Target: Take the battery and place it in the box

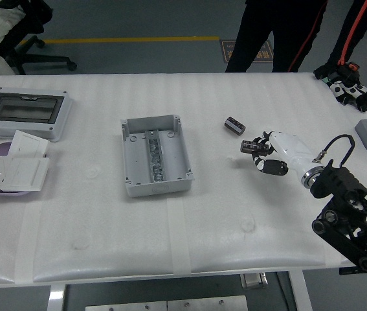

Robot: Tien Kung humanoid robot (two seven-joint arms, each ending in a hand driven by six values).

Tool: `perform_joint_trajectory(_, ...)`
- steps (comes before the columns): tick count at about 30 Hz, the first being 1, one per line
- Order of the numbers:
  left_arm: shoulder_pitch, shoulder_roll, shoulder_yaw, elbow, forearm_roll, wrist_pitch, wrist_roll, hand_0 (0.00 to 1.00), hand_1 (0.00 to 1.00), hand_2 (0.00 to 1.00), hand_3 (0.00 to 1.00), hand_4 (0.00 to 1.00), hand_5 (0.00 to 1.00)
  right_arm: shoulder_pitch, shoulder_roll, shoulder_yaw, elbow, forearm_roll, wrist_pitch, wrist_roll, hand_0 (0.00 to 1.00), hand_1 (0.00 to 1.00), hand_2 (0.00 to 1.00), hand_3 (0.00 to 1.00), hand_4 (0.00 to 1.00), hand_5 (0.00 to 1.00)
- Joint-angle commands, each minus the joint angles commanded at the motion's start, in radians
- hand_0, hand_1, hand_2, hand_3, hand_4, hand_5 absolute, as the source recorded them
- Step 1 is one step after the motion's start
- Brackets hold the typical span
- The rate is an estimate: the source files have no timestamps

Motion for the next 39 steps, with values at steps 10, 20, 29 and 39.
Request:
perform_joint_trajectory(10,0.008,0.000,-0.029,-0.001,0.026,-0.003,0.016,0.391,0.531,0.502,0.401,0.002,0.002,0.086,0.091,-0.084,0.139,0.042,-0.016,-0.011,0.721,0.512,0.573,0.673,0.434,0.253)
perform_joint_trajectory(20,0.016,0.001,-0.061,-0.003,0.058,-0.007,0.034,0.389,0.528,0.496,0.397,0.002,0.002,0.154,0.208,-0.216,0.009,0.006,-0.027,-0.029,0.888,0.751,0.760,0.773,0.668,0.368)
perform_joint_trajectory(29,0.018,0.003,-0.068,-0.003,0.065,-0.009,0.039,0.389,0.527,0.495,0.397,0.002,0.002,0.158,0.238,-0.245,-0.039,0.029,-0.038,-0.031,0.998,0.942,0.929,0.991,0.754,0.396)
perform_joint_trajectory(39,0.017,0.003,-0.066,-0.004,0.064,-0.005,0.041,0.390,0.529,0.495,0.398,0.002,0.002,0.187,0.165,-0.122,-0.099,0.050,-0.098,-0.021,0.998,0.970,0.946,0.998,0.800,0.426)
